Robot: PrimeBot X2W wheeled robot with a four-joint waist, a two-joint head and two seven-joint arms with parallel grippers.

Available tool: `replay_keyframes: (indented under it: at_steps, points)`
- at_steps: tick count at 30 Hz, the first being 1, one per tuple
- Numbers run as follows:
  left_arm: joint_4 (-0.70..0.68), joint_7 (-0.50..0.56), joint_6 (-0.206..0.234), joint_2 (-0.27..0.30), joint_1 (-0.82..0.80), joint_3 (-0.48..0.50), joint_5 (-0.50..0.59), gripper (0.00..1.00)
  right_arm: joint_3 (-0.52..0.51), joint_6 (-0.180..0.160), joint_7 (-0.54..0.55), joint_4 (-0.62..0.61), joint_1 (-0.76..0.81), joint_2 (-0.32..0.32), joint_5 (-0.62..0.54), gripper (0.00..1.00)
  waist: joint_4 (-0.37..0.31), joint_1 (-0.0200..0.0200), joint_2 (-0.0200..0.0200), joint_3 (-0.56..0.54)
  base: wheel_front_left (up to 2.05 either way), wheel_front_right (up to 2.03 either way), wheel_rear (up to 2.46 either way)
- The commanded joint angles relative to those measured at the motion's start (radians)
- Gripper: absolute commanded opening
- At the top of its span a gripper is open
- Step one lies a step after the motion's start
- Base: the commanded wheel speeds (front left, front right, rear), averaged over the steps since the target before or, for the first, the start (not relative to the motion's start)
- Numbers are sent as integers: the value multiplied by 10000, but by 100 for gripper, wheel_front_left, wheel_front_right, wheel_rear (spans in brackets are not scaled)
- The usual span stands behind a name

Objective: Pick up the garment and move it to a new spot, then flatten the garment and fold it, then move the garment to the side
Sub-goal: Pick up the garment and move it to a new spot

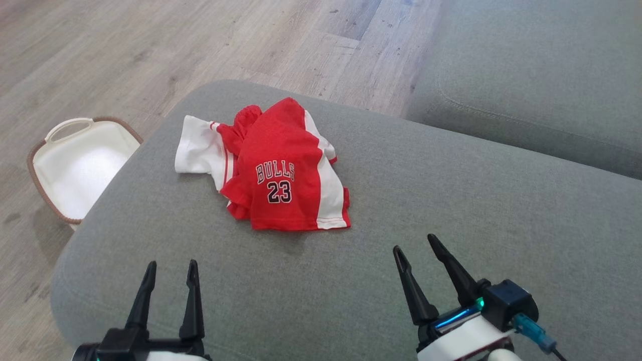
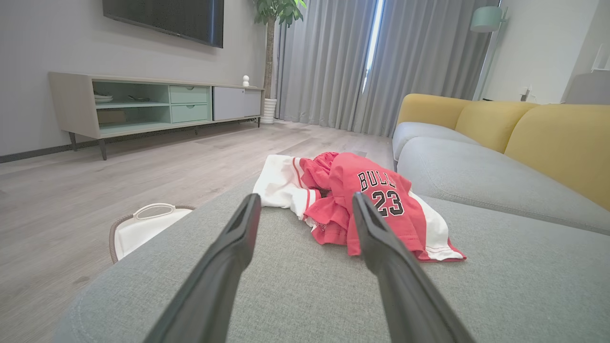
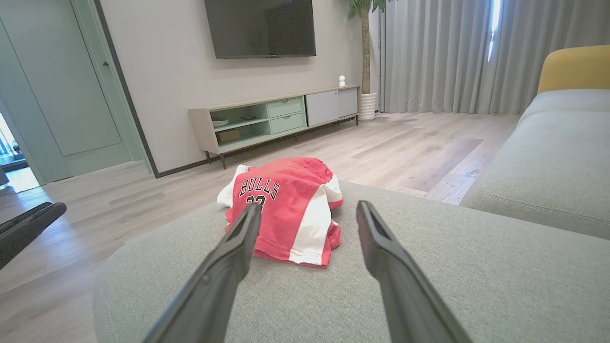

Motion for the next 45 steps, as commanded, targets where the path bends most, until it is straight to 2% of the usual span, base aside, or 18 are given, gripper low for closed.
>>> replay_keyframes:
  at_steps: [1, 5, 9, 12, 16, 17, 18, 21, 25, 32, 39, 45]
  points:
    - [-402, -97, 14, -26, -360, 327, 63, 100, 224, -7, -138, -268, -145, -70, 59, 100, -13, 1, -1, 8, 0, 0, 0]
    - [-383, -97, -23, -26, -406, 373, -238, 100, 255, -7, -138, -249, -166, -70, 64, 100, -104, 1, -1, 68, 0, 0, 0]
    - [-290, -97, -215, 222, -1042, 329, -39, 100, 156, -7, -138, -271, -249, -70, 7, 100, -319, 1, -1, 318, 0, 0, 0]
    - [-115, -93, -384, 432, -2086, 265, -226, 100, -117, -7, -138, -289, -417, -70, -66, 100, -572, 1, -1, 900, 0, 0, 0]
    - [451, 569, -561, 1247, -4557, -442, -334, 100, -425, -7, -138, -425, -871, -70, -184, 100, -928, 1, -1, 1851, 0, 0, 0]
    - [451, 569, -561, 1247, -4557, -442, -334, 100, -425, -7, -138, -425, -871, -70, -184, 100, -928, 1, -1, 1851, 0, 0, 0]
    - [675, 887, -578, 1488, -5233, -649, -376, 100, -440, -7, -138, -466, -975, -70, -261, 100, -1050, 1, -1, 2070, 0, 0, 0]
    - [1391, 2051, -593, 2215, -7249, -1811, -771, 100, -579, -7, -138, -611, -1317, -70, -439, 100, -1420, 1, -1, 2729, 0, 0, 0]
    - [2417, 3838, -597, 3208, -9437, -3654, -1961, 100, -626, -7, -138, -818, -1810, -70, -566, 100, -2018, 1, -1, 3485, 0, 0, 0]
    - [3560, 6450, -598, 4509, -11752, -6459, -4067, 100, -695, -7, -138, -1128, -2372, -70, -461, 100, -2925, 1, -1, 4392, 0, 0, 0]
    - [3691, 7900, -599, 5203, -12797, -8812, -5885, 100, -723, -7, -138, -1205, -2577, -70, -346, 100, -3438, 1, -1, 4827, 0, 0, 0]
    - [4303, 8714, -599, 5424, -13289, -9830, -6927, 100, -688, -7, -138, -1206, -2671, -70, -263, 100, -3637, 1, -1, 4986, 0, 0, 0]
